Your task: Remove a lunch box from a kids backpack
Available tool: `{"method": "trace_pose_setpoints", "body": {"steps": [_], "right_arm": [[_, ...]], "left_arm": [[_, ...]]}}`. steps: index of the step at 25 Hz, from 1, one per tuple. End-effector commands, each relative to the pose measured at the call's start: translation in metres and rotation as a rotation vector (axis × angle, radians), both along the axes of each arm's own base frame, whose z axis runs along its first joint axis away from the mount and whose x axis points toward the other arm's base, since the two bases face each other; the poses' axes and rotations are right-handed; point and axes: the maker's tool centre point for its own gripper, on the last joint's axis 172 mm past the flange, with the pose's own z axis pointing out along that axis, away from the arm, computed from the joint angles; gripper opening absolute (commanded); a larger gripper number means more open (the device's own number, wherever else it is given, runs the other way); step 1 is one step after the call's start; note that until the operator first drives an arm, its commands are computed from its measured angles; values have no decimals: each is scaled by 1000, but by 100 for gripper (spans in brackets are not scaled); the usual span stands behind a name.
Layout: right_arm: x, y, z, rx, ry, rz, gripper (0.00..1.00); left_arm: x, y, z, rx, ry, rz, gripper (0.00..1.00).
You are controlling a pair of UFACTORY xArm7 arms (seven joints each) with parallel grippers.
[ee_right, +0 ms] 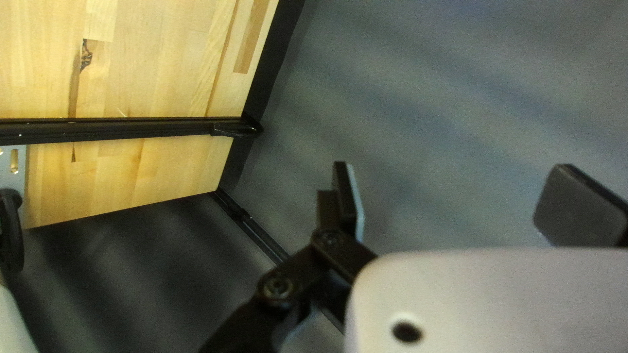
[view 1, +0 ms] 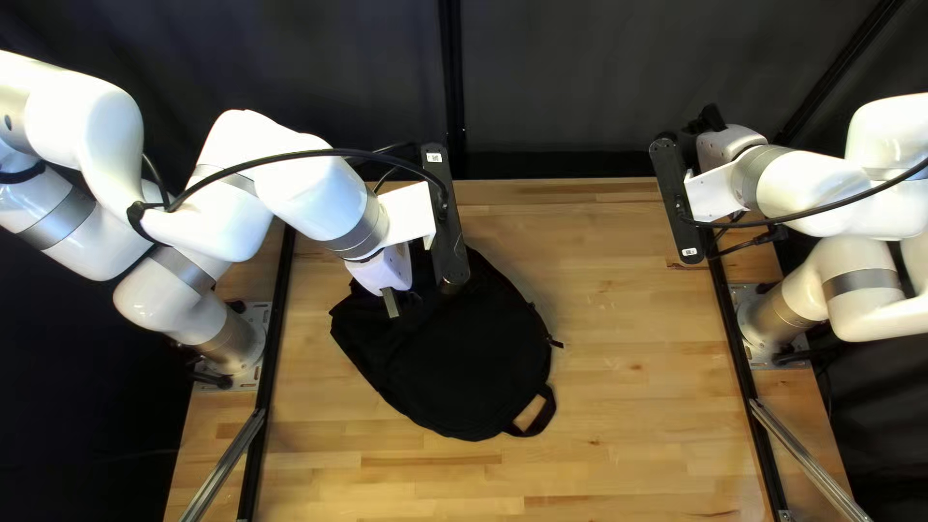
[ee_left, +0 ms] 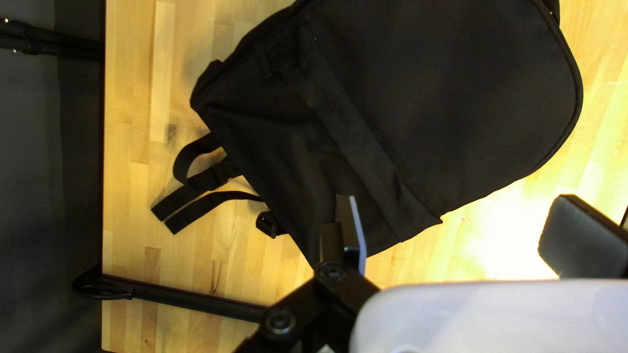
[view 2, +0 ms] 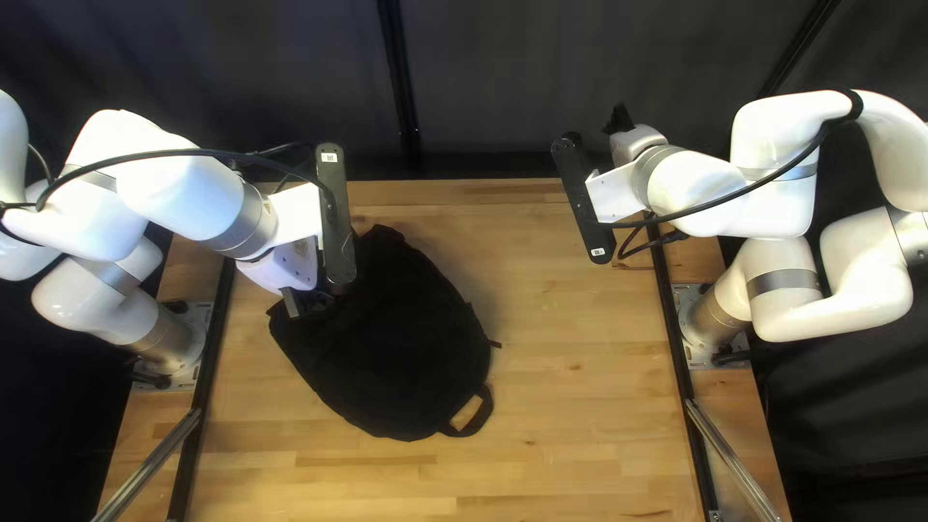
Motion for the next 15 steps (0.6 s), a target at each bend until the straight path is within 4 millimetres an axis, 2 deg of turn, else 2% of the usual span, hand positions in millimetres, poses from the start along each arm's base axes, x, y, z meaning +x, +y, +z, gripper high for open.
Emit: {"method": "trace_pose_setpoints", "body": {"steps": [1, 9, 10, 11, 12, 15], "right_arm": [[0, 0, 0, 0, 0, 0, 100], [0, 0, 0, 0, 0, 0, 100], [0, 0, 0, 0, 0, 0, 100], [0, 0, 0, 0, 0, 0, 100], [0, 0, 0, 0, 0, 0, 100], [0, 0, 0, 0, 0, 0, 100]], "left_arm": [[0, 0, 0, 0, 0, 0, 100], [-1, -1, -1, -18, 2, 15, 100], [2, 17, -12, -30, -10, 63, 100], [2, 24, -21, -40, -16, 83, 100], [1, 31, -40, -60, -31, 116, 100], [-2, 32, -72, -107, -67, 188, 100]]}}
